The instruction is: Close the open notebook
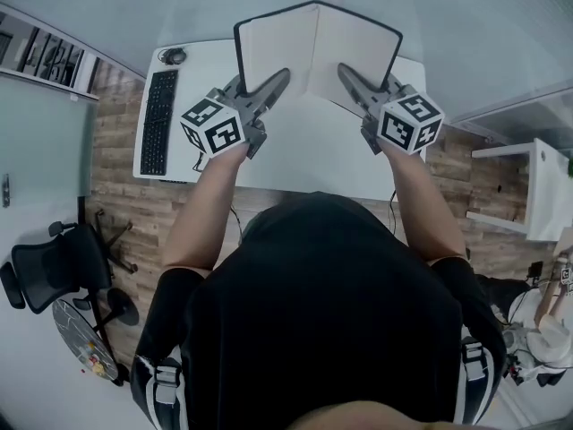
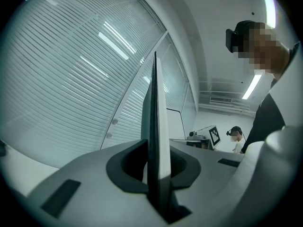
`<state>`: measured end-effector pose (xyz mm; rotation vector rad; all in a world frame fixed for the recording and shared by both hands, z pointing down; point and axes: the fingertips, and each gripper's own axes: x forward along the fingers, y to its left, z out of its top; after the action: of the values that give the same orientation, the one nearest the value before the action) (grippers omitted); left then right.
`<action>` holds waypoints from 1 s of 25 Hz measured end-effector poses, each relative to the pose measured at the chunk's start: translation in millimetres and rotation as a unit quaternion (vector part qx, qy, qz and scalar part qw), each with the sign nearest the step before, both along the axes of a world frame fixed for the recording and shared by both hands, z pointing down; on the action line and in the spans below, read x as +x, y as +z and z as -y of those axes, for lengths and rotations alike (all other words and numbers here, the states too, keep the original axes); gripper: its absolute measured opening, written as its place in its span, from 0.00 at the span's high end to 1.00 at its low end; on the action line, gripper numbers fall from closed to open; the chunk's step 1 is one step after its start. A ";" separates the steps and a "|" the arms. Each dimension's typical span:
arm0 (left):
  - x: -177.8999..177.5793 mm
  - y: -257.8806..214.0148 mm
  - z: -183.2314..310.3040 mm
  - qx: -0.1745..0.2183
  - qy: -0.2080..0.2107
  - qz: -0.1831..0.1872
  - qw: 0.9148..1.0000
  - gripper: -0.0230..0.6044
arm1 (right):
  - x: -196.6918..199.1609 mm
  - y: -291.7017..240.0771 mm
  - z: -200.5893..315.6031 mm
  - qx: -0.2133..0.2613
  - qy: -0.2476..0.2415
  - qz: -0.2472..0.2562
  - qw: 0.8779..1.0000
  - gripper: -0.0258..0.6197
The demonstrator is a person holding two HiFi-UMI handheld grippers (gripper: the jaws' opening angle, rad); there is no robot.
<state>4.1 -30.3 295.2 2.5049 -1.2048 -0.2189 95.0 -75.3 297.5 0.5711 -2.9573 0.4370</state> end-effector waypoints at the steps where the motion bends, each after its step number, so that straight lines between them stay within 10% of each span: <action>1: -0.1 -0.9 -0.9 0.002 -0.003 -0.001 1.000 0.87 | 0.0 -1.1 -0.3 0.001 -0.001 0.000 1.000 0.87; 25: 14.7 -9.8 7.6 -0.003 -0.023 0.011 1.000 0.87 | 11.7 -8.0 8.4 0.004 -0.026 0.011 1.000 0.87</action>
<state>18.8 -38.0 285.4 2.4834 -1.2709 -0.2003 106.7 -83.6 289.5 0.4919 -2.9895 0.4291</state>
